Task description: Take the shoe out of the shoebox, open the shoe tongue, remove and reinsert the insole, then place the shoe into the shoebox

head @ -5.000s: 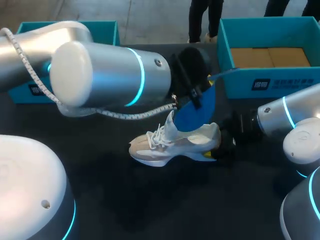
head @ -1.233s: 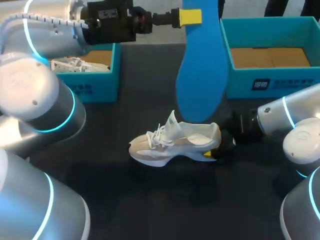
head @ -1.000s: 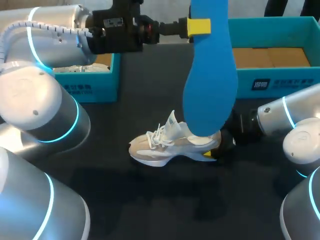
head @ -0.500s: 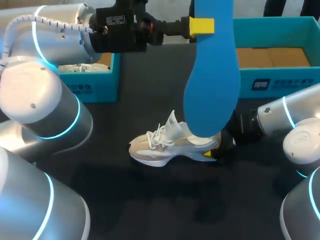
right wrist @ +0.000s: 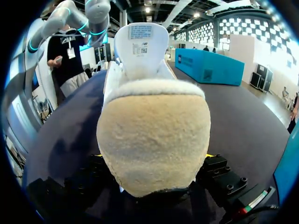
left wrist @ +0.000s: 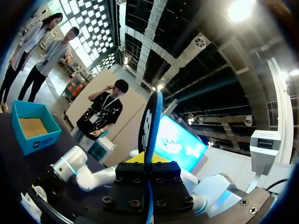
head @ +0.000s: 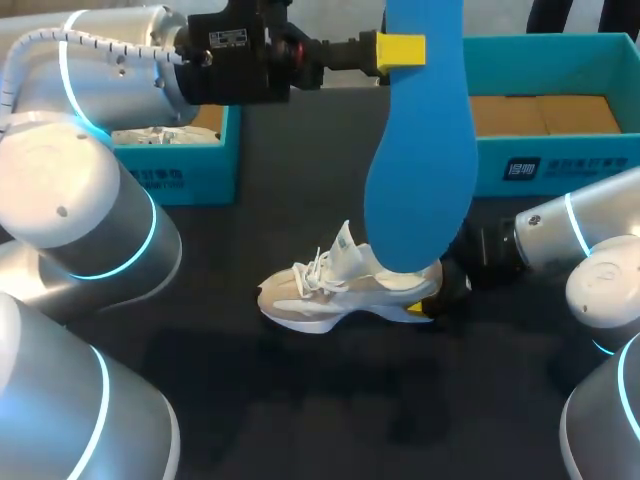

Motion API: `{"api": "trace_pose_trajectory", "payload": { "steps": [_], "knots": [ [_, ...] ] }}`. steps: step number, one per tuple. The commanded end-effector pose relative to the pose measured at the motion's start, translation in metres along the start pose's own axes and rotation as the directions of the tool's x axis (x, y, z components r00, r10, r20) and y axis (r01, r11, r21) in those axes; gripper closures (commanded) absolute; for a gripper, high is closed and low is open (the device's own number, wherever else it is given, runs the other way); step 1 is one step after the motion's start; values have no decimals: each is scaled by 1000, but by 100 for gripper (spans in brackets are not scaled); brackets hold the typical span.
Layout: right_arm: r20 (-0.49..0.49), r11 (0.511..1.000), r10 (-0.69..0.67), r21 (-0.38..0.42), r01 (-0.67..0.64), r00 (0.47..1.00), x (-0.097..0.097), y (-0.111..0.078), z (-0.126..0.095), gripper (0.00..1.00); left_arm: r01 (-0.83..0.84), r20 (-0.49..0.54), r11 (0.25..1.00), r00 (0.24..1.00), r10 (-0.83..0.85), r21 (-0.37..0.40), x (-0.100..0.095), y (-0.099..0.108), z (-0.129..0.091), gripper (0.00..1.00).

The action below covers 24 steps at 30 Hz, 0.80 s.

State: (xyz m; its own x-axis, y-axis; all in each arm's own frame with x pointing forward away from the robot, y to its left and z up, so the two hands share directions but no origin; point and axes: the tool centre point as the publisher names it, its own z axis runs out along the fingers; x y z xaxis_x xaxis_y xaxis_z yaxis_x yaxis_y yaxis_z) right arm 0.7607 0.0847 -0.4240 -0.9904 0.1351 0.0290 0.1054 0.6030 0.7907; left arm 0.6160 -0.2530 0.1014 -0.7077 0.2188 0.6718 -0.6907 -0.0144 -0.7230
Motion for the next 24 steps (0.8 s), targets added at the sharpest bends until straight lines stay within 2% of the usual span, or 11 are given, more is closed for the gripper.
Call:
{"api": "trace_pose_trajectory", "payload": {
  "steps": [1, 5, 6, 7, 8, 9, 11, 17, 24],
  "knots": [
    [2, 1000, 1, 2, -1, 1000, 0, 0, 3, 100, -1, -1, 1000, 1000, 1, 3, 0, 1, 1, 100],
    [2, 1000, 1, 2, -1, 1000, 0, 0, 3, 100, -1, -1, 1000, 1000, 1, 3, 0, 1, 1, 100],
    [2, 1000, 1, 2, -1, 1000, 0, 0, 3, 94, -1, -1, 1000, 1000, 1, 3, 0, 1, 1, 100],
    [2, 1000, 1, 2, -1, 1000, 0, 0, 3, 74, -1, -1, 1000, 1000, 1, 3, 0, 1, 1, 100],
    [2, 1000, 1, 2, -1, 1000, 0, 0, 3, 37, -1, -1, 1000, 1000, 1, 3, 0, 1, 1, 100],
    [2, 1000, 1, 2, -1, 1000, 0, 0, 3, 16, -1, -1, 1000, 1000, 1, 3, 0, 1, 1, 100],
    [2, 1000, 1, 2, -1, 1000, 0, 0, 3, 0, -1, -1, 1000, 1000, 1, 3, 0, 1, 1, 100],
    [2, 1000, 1, 2, -1, 1000, 0, 0, 3, 0, -1, -1, 1000, 1000, 1, 3, 0, 1, 1, 100],
    [18, 999, -6, 54, 5, 1000, -1, 7, -8, 0, -1, -1, 1000, 1000, 1, 3, 0, 1, 1, 100]
  ]
}}
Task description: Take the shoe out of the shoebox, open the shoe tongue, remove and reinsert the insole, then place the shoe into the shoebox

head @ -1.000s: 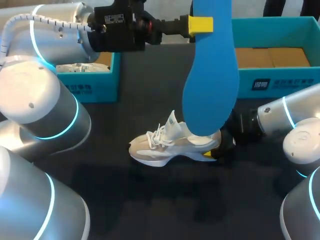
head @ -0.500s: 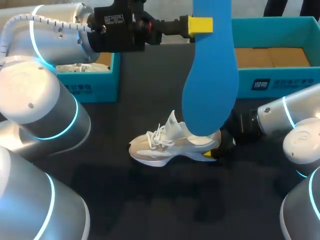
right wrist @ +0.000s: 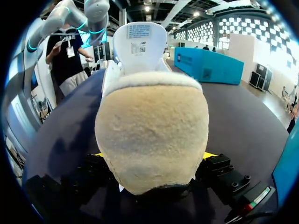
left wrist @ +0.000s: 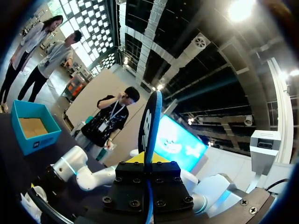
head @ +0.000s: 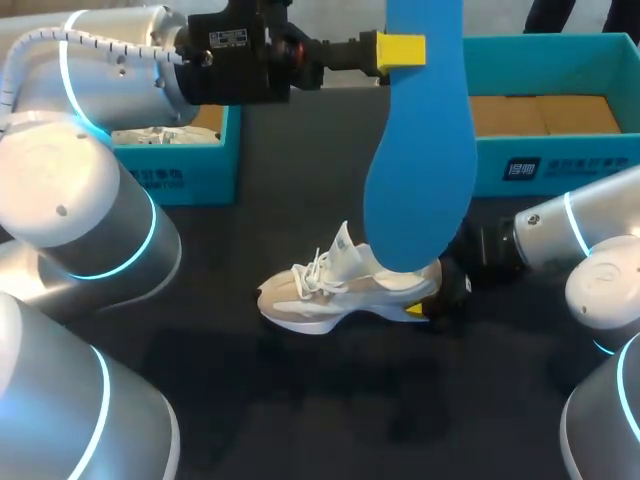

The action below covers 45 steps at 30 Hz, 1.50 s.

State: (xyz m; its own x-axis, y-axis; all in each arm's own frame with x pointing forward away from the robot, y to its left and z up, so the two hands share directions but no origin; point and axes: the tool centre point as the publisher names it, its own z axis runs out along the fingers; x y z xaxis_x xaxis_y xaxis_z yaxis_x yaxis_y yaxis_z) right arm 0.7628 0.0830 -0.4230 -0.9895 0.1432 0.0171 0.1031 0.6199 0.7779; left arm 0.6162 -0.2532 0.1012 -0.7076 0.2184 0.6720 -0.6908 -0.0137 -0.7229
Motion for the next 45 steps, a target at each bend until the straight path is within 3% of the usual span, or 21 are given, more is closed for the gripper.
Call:
{"api": "trace_pose_trajectory", "payload": {
  "steps": [1, 6, 21, 45],
  "knots": [
    [5, 999, -1, 37, 1, 1000, 1, 8, -7, 0, -1, -1, 1000, 1000, 1, 4, 0, 1, 1, 100],
    [7, 999, 3, 47, -4, 1000, 2, 11, -12, 0, -1, -1, 1000, 1000, 1, 4, 0, 1, 1, 100],
    [-1, 983, 41, 180, -41, 999, 2, 23, -26, 0, -1, -1, 1000, 1000, 1, 4, 0, 1, 1, 100],
    [-8, 983, 45, 181, -43, 999, 2, 24, -26, 0, -1, -1, 1000, 1000, 1, 4, 0, 1, 1, 100]
  ]
}}
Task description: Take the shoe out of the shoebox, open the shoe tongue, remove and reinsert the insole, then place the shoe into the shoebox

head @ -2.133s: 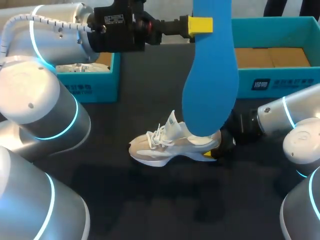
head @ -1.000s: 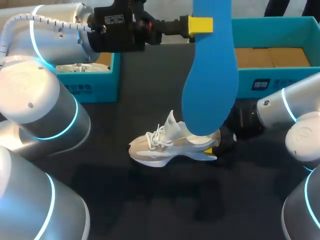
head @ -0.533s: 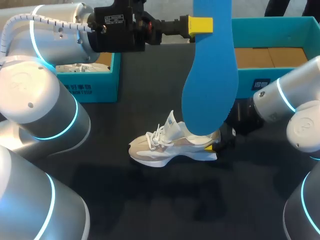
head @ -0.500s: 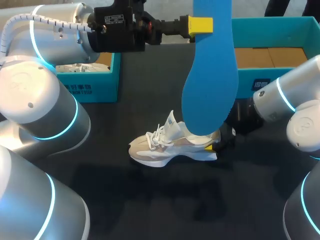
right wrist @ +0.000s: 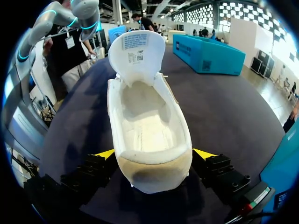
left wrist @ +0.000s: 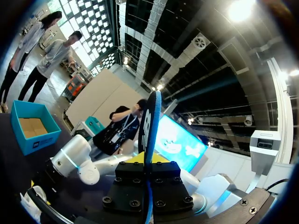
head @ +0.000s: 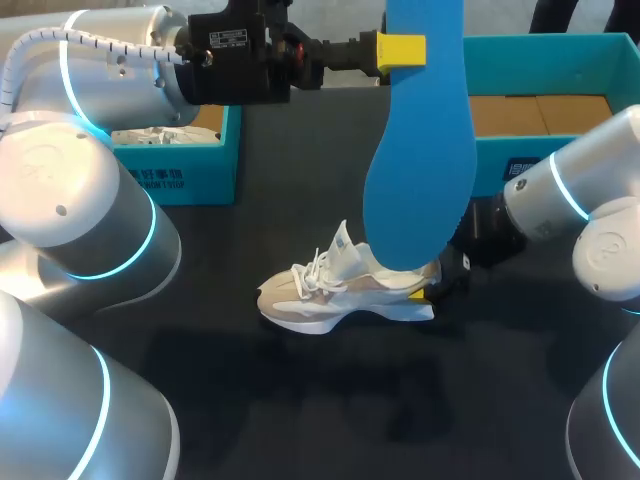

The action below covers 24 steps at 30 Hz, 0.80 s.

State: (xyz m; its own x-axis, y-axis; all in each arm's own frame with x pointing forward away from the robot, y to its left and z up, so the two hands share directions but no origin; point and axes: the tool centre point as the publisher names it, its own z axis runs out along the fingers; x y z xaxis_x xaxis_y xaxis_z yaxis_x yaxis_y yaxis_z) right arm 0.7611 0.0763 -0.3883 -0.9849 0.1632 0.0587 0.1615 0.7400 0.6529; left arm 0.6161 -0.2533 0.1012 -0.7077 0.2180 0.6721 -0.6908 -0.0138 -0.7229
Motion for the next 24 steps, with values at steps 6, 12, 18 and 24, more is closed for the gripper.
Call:
{"api": "trace_pose_trajectory", "payload": {
  "steps": [6, 12, 18, 24],
  "knots": [
    [3, 1000, 1, 4, -1, 1000, 1, 1, 1, 0, -1, -2, 1000, 1000, 1, 4, 0, 1, 1, 100],
    [3, 1000, 1, 4, -1, 1000, 1, 1, 1, 0, -1, -2, 1000, 1000, 1, 4, 0, 1, 1, 100],
    [10, 999, 16, 30, -16, 1000, 3, -1, -5, 0, -1, -2, 1000, 1000, 1, 4, 0, 1, 1, 100],
    [8, 996, 24, 83, -25, 1000, 5, -1, -18, 0, -1, -2, 1000, 1000, 1, 4, 0, 1, 1, 100]
  ]
}}
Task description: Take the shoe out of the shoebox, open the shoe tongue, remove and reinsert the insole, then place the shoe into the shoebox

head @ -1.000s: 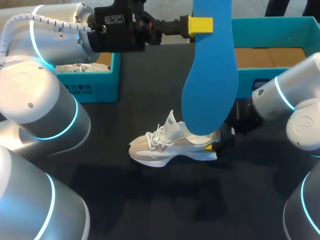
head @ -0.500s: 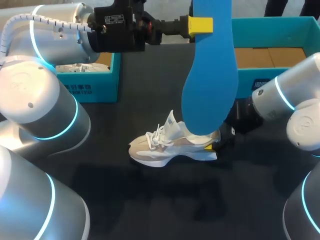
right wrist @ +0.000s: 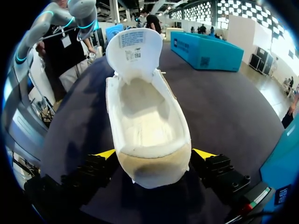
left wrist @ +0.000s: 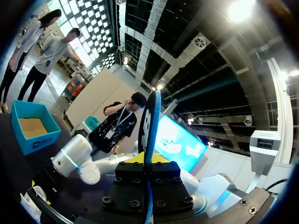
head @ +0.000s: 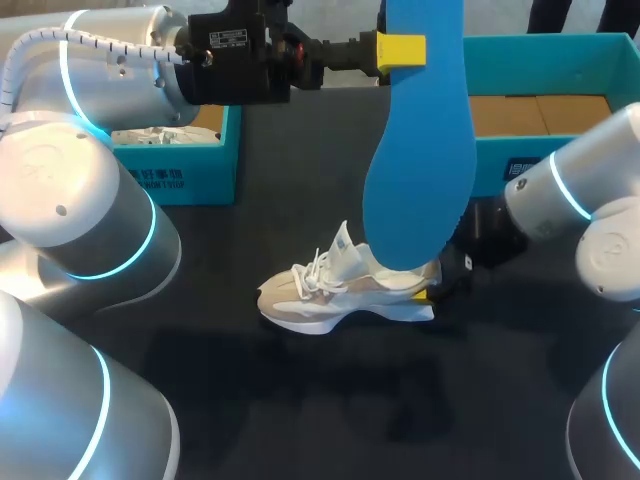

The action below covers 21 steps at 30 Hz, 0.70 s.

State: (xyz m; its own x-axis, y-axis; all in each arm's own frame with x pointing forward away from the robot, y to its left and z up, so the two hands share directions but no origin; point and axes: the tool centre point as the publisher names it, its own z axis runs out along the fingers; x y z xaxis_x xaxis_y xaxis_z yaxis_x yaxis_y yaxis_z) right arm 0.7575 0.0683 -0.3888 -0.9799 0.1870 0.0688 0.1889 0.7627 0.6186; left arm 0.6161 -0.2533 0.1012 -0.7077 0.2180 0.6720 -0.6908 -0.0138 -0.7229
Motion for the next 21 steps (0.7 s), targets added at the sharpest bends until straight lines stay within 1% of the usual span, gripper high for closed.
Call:
{"api": "trace_pose_trajectory", "payload": {
  "steps": [1, 7, 10, 15, 21],
  "knots": [
    [-1, 999, -1, 52, 2, 1000, 3, 6, -15, 0, -1, -2, 1000, 1000, 1, 4, 0, 1, 0, 100],
    [-7, 990, 6, 142, -5, 1000, 2, 9, -27, 0, -1, -2, 1000, 1000, 1, 4, 0, 1, 0, 100],
    [-8, 978, 26, 206, -24, 1000, 2, 10, -31, 0, -1, -2, 1000, 1000, 1, 4, 0, 1, 0, 100],
    [-22, 958, 26, 286, -18, 999, 2, 14, -35, 0, -1, -2, 1000, 1000, 1, 4, 0, 1, 0, 100],
    [-19, 936, 33, 350, -25, 999, 1, 19, -38, 0, -1, -2, 1000, 1000, 1, 4, 0, 1, 0, 100]
  ]
}}
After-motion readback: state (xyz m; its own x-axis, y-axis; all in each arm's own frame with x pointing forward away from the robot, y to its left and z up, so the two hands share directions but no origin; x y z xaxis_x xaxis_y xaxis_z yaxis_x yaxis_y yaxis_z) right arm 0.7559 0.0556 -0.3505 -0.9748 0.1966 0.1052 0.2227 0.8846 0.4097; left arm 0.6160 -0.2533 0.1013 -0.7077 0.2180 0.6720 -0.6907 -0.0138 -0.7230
